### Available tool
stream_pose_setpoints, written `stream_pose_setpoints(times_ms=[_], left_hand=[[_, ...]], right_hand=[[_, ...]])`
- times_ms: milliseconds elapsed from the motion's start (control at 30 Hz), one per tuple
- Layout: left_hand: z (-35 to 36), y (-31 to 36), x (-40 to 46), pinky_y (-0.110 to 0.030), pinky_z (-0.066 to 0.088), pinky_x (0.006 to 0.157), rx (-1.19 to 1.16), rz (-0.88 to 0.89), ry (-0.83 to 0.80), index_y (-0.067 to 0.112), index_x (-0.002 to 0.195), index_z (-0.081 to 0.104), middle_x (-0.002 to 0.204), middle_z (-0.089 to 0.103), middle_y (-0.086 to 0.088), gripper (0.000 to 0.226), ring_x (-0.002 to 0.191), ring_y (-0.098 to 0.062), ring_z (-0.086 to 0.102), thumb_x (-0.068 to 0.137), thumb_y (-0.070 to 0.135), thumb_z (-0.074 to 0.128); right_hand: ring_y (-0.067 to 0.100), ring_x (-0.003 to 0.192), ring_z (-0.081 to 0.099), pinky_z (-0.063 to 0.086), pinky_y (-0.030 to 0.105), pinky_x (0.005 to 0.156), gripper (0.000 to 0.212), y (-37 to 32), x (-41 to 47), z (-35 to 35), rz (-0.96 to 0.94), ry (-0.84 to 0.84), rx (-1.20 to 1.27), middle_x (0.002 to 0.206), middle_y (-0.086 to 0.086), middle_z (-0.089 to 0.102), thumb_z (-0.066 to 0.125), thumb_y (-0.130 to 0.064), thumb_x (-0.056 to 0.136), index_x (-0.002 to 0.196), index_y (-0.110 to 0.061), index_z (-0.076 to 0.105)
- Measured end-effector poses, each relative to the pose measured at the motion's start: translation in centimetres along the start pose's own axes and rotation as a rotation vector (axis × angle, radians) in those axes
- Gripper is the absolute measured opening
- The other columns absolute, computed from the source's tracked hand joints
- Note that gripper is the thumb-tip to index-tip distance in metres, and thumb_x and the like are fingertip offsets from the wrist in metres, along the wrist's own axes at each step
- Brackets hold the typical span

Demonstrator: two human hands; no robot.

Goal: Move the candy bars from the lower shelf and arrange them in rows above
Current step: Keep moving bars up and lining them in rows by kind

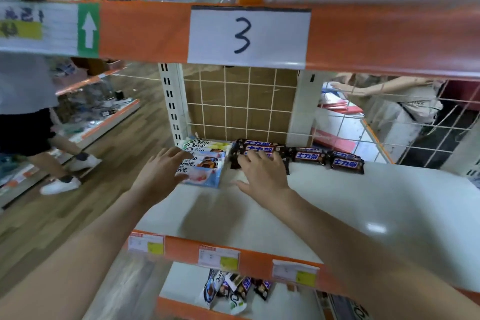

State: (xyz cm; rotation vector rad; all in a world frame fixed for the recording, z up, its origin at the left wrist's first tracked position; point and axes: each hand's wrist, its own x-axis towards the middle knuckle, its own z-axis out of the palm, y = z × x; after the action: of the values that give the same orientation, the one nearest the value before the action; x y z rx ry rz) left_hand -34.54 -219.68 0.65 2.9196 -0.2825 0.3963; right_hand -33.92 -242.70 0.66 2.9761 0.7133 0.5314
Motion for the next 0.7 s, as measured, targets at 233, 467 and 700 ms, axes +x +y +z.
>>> stream_pose_setpoints(times_ms=[233,467,700], left_hand=[[0.7,5.0,0.2,-0.040,0.039,0.094,-0.079,0.119,-0.012,0.017,0.124,0.055,0.127,0.054,-0.005,0.043,0.119,-0.026,0.045,0.083,0.017,0.068],[1.2,12.1,0.4,-0.042,0.036,0.098,-0.080,0.239,-0.052,0.017,0.129,0.051,0.130,0.050,-0.006,0.048,0.123,-0.027,0.041,0.084,0.025,0.066],[1.4,19.1,-1.7,-0.034,0.030,0.103,-0.077,0.352,-0.098,0.025,0.135,0.041,0.142,0.039,0.004,0.048,0.134,-0.017,0.030,0.090,0.030,0.058]], right_hand=[[0.024,0.116,0.048,0.034,0.041,0.093,0.047,3.4,-5.3,-2.3,0.078,0.004,-0.075,0.126,0.004,0.051,0.049,-0.047,0.091,0.126,-0.016,0.045],[0.021,0.072,0.066,0.050,0.034,0.062,0.055,7.0,-10.7,-4.1,0.275,-0.036,-0.243,0.080,0.002,0.068,0.083,-0.057,0.047,0.082,-0.017,0.070],[0.019,0.053,0.056,0.040,0.028,0.053,0.050,9.1,-16.3,-4.7,0.324,0.011,-0.290,0.065,-0.002,0.057,0.084,-0.054,0.045,0.074,-0.018,0.066]])
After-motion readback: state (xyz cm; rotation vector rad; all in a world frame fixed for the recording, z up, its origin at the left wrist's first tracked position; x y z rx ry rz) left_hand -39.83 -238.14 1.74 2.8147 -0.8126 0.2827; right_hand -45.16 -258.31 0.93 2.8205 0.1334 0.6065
